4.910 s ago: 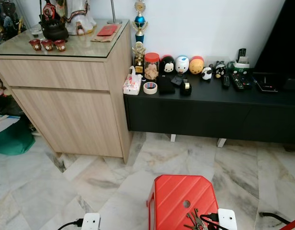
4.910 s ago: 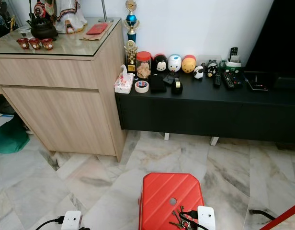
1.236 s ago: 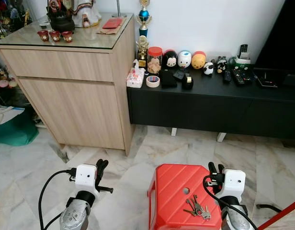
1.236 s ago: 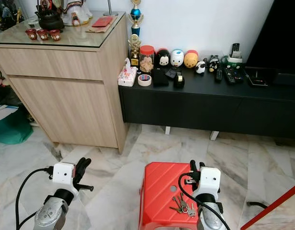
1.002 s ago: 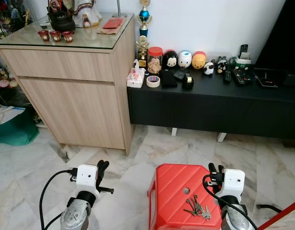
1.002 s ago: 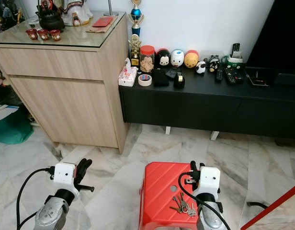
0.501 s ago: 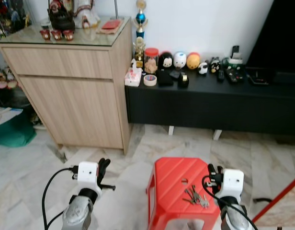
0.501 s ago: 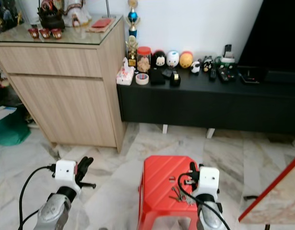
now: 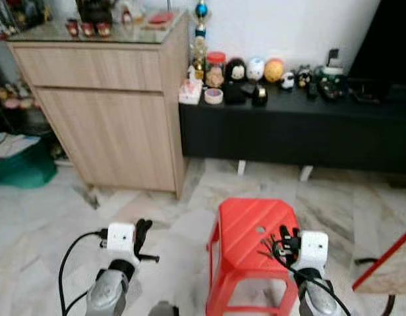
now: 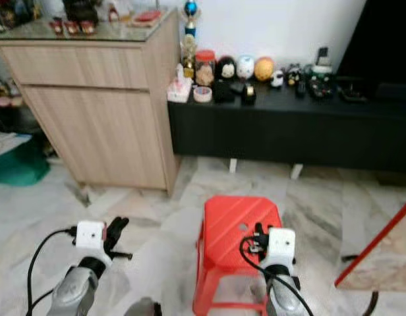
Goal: Hang keys on a hook
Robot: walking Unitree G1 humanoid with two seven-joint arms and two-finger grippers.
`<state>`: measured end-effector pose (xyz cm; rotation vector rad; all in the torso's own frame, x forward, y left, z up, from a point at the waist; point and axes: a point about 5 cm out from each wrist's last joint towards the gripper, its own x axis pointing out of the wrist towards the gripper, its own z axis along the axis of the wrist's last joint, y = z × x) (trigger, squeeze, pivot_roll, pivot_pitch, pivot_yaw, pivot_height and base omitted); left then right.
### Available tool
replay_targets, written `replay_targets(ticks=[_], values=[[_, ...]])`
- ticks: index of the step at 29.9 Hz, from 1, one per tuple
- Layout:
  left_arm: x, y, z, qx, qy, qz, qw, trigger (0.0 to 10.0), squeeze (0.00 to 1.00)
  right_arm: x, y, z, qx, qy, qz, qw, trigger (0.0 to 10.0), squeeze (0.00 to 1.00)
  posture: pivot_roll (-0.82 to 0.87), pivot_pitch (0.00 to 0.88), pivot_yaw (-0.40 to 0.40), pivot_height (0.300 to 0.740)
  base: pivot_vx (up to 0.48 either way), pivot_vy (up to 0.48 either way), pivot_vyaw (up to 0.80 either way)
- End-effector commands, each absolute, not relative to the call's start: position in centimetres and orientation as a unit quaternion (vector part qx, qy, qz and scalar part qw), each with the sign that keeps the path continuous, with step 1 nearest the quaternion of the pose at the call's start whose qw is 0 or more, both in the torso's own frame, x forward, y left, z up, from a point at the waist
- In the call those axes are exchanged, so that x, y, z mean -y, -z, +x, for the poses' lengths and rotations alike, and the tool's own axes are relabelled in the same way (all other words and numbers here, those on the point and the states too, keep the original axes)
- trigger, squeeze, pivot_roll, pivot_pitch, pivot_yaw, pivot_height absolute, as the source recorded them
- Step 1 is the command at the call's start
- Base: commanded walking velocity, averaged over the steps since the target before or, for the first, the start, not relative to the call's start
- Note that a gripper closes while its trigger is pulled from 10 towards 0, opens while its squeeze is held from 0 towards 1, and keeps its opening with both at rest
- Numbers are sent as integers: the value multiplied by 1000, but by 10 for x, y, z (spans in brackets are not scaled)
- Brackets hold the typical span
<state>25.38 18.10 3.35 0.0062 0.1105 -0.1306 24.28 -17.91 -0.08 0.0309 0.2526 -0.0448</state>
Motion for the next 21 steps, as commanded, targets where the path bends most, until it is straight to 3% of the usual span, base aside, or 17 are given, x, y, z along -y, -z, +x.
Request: replay_targets(ticks=[1, 21], values=[[-178, -39, 258, -46, 73, 5, 996, 10000, 0, 183, 2, 243, -128, 28, 16, 991, 10000, 0, 10, 0, -20, 663, 0, 0, 0], [-174, -40, 258, -46, 77, -1, 996, 10000, 0, 187, 9, 244, -142, 30, 15, 989, 10000, 0, 9, 0, -23, 663, 0, 0, 0]])
